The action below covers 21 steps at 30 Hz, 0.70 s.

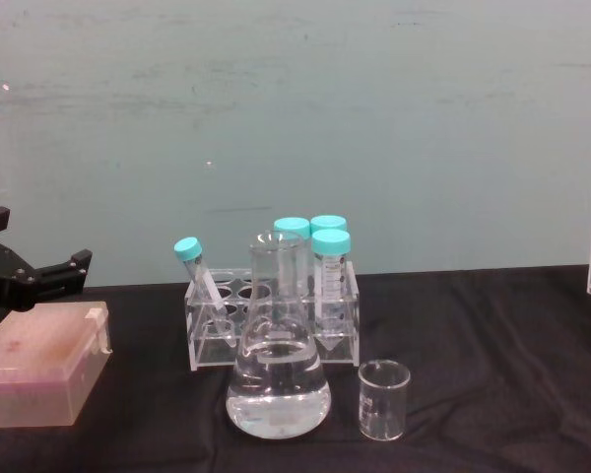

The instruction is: Place the experimental apparatus aside using one hand.

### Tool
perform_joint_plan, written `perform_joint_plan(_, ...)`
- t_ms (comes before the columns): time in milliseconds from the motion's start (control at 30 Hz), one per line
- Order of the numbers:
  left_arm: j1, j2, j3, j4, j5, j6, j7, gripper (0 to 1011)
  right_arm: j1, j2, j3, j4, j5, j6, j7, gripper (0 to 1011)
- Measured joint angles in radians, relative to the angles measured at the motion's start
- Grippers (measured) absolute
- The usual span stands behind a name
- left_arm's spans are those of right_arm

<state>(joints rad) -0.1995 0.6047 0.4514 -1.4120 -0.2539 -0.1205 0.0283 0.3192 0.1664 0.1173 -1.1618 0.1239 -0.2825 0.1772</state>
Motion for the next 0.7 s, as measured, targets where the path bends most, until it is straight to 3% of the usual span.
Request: perform_joint_plan(700,0.0,0.0,0.0,0.0,0.0,0.0,0.0,1000,0.008,-0.003,-0.006,0.017,0.001,-0.004,0.002,612)
